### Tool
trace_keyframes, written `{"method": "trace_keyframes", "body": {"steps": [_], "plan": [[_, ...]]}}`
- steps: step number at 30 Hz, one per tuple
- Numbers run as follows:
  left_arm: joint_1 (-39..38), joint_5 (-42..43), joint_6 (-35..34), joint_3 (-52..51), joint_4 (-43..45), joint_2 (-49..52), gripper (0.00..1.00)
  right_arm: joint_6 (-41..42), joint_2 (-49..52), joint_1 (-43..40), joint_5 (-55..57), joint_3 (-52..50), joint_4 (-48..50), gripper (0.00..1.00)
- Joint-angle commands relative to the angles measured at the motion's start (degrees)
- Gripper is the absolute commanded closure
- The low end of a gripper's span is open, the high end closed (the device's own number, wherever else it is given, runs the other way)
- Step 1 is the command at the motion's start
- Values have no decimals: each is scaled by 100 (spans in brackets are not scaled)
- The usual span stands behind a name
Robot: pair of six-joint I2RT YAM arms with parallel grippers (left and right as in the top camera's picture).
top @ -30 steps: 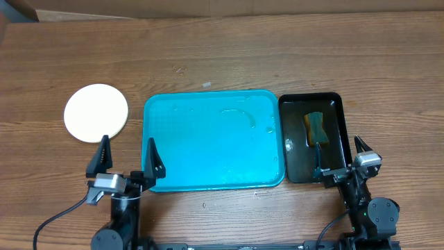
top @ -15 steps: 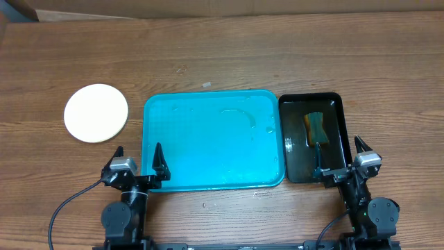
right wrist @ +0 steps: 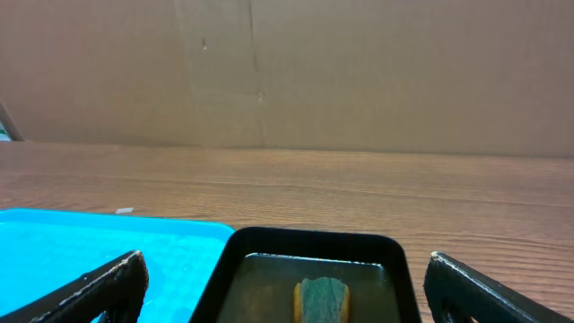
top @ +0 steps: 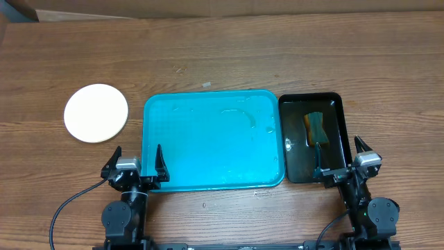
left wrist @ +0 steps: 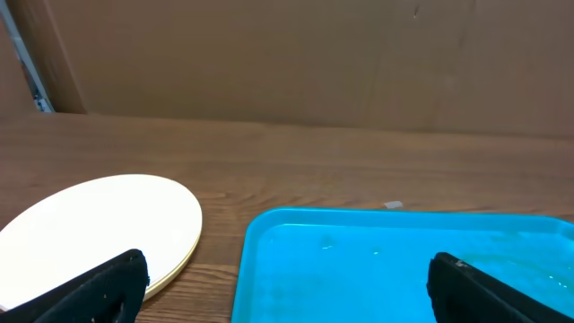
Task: Clean dirty plates on tray and stack at the side
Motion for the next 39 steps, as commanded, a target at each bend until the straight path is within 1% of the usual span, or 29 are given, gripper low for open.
{"method": "trace_keyframes", "body": {"steps": [1,39], "plan": [[-46,-96,170,-22,-7,-50,0,-22,-57,-22,52,-59,28,0],[-46,-76,170,-9,-24,24,0,-22,-57,-22,52,-59,28,0]]}}
